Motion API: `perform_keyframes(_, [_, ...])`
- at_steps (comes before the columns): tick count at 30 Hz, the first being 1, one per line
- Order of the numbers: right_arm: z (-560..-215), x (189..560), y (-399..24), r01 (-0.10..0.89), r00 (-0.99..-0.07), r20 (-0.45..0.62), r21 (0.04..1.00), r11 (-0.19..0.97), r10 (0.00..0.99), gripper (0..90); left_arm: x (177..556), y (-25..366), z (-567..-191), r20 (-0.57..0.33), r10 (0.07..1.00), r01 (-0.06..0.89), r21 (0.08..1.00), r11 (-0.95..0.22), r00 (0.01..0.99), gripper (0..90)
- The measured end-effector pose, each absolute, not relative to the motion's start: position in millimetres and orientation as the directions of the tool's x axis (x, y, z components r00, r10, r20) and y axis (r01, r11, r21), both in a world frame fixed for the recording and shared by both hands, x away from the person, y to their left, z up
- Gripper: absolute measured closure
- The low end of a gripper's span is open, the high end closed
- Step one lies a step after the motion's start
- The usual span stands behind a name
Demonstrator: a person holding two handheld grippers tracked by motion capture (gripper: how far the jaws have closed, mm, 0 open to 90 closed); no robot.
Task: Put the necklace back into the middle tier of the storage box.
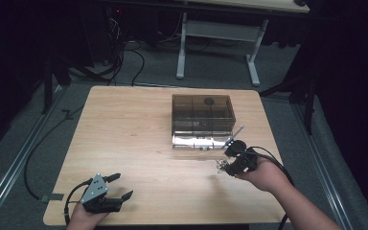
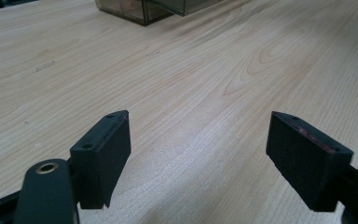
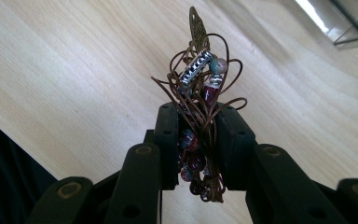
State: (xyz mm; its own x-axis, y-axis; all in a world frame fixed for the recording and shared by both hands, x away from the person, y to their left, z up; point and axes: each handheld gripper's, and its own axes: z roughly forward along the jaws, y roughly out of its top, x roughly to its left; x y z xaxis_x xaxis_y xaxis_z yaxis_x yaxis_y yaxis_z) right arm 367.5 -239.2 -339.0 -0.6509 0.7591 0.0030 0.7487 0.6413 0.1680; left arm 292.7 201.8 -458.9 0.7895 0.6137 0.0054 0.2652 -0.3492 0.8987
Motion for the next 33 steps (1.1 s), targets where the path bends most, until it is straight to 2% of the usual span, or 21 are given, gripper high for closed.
perform_keyframes(11, [-325, 385, -237, 0.768, -0.624, -0.005, 0.183, 0.614, 0.781, 72.5, 292, 200, -459, 0.019, 0.612, 0.259, 0.895, -0.363, 0.791, 22.4])
perform_keyframes(12, [-325, 388, -237, 0.748, -0.645, -0.010, 0.192, 0.635, 0.764, 72.5, 292, 200, -459, 0.020, 0.611, 0.260, 0.894, -0.365, 0.791, 22.4])
perform_keyframes(33, [-308, 432, -211, 0.740, -0.650, -0.049, 0.186, 0.646, 0.758, 72.6, 292, 200, -459, 0.021, 0.609, 0.255, 0.896, -0.362, 0.793, 22.4])
